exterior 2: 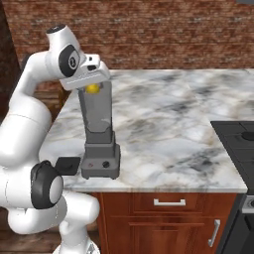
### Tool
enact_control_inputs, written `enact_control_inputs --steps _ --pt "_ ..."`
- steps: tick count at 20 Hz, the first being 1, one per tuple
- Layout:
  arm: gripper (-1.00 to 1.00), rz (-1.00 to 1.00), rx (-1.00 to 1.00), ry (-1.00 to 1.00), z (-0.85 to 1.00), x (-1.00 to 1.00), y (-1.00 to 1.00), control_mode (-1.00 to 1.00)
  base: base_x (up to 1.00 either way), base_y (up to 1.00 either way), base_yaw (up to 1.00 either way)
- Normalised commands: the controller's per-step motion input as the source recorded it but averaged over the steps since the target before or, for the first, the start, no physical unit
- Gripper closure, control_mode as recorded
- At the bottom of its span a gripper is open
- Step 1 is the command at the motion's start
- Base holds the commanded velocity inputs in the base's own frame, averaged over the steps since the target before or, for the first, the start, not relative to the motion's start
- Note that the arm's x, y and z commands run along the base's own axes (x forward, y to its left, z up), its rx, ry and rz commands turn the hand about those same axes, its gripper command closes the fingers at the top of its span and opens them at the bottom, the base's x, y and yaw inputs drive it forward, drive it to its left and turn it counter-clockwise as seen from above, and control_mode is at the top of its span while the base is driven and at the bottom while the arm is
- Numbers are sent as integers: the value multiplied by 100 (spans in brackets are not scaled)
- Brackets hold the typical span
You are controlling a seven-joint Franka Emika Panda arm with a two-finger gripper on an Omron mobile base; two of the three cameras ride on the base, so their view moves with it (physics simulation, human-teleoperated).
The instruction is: Grab the lemon and onion from the fridge, place them in the blender, close the lid, and turn on the blender to create a marinade.
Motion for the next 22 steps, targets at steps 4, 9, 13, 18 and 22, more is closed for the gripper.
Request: enact_control_inputs --steps 4,9,13,18,22 --pt "-100 0 0 0 6 0 0 -100 0 0 0" --pt "-100 0 0 -3 26 -9 0 -100 0 0 0" --pt "-100 0 0 -9 39 -26 0 -100 0 0 0" --pt "-100 0 0 -12 32 -42 4 -100 0 0 0" --pt "-100 0 0 -15 12 -60 10 -100 0 0 0"
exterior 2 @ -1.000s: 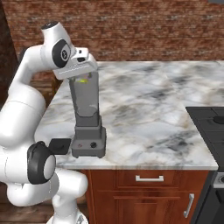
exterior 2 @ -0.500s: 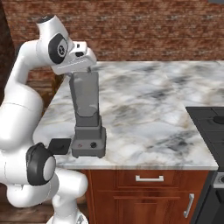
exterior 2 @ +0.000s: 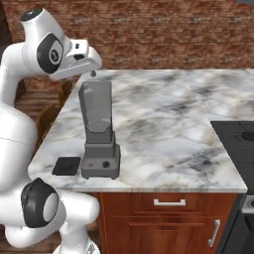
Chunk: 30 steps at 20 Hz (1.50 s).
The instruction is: Grab the lemon and onion from the fridge, place them in the blender, close the lid, and turn on the blender to create a marinade.
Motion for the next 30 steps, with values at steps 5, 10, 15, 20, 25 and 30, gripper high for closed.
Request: enact_control_inputs --steps 5,10,15,20,25,30 --pt "-100 0 1 -13 0 -60 25 -100 0 0 0" --pt "-100 0 7 -5 -5 -44 36 -100 0 0 0" --pt "-100 0 14 -2 -12 -36 36 -100 0 0 0" --pt "-100 -2 18 -1 -25 -31 32 -100 0 0 0" --pt "-100 -5 16 0 -33 -23 38 -100 0 0 0" --pt "-100 -9 6 1 -43 -10 51 -100 0 0 0"
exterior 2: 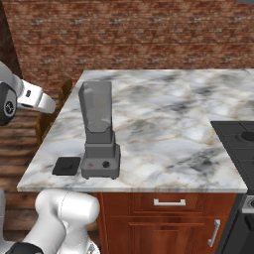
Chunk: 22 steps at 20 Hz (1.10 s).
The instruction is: Grab the lemon and onion from the fridge, place them in the blender, close the lid, and turn on the blender to create a marinade.
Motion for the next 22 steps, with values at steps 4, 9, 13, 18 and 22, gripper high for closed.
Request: enact_control_inputs --steps 4,9,13,18,22 --pt "-100 -13 0 12 -40 0 58 -100 0 0 0" --pt "-100 -13 2 19 -34 0 32 -100 0 0 0" --pt "-100 -6 6 20 -45 0 0 -100 0 0 0" --pt "-100 -6 2 17 -42 6 0 -100 0 0 0" --pt "-100 -5 0 9 -56 15 0 -100 0 0 0"
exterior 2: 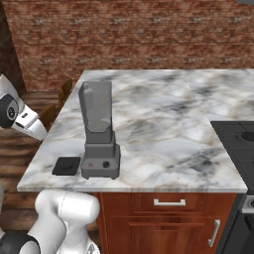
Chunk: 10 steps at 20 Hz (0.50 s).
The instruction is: Grab the lemon and onion from the fridge, place them in the blender, close the lid, and turn on the blender to create a marinade.
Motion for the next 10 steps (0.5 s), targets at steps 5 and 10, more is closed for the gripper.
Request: enact_control_inputs --steps 5,10 --pt "-100 -5 0 0 -59 17 0 -100 0 0 0" --pt "-100 -4 0 0 -48 16 -3 -100 0 0 0"
